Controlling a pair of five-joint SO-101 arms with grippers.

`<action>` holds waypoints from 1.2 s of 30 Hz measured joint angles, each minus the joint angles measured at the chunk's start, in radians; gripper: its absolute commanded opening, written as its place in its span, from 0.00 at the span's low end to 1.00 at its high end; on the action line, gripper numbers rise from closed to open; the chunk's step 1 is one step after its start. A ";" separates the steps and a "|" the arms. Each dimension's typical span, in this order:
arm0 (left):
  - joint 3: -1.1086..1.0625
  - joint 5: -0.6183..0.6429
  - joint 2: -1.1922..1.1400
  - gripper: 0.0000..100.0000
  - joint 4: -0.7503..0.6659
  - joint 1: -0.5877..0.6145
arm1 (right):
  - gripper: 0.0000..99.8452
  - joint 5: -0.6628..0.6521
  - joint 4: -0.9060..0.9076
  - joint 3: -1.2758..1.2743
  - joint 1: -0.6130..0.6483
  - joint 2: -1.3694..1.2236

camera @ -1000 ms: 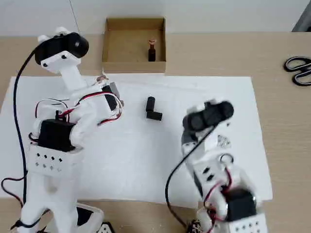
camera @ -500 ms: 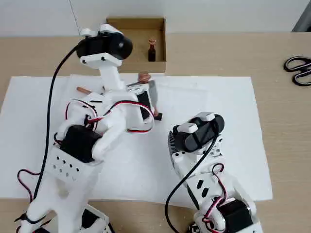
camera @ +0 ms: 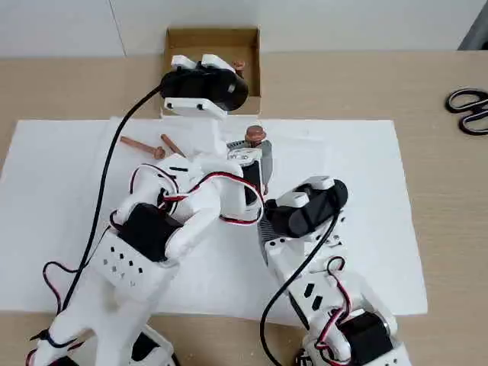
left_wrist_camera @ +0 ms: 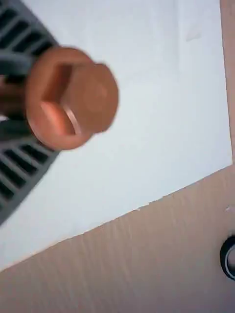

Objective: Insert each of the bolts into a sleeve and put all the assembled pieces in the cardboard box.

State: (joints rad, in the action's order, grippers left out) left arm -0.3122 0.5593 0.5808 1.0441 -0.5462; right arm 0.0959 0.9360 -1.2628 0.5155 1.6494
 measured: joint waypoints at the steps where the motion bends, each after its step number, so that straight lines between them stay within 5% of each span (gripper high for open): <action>1: 0.000 0.006 0.000 0.00 -0.006 -0.005 | 0.00 0.000 0.000 0.000 -0.002 0.000; 36: -0.071 -0.012 0.000 0.00 -0.002 -0.080 | 0.00 0.000 0.000 -0.002 -0.003 0.000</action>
State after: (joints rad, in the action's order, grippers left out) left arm -0.3828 0.5470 0.5808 1.0426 -0.6260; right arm 0.0959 0.9360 -1.2643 0.5125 1.6494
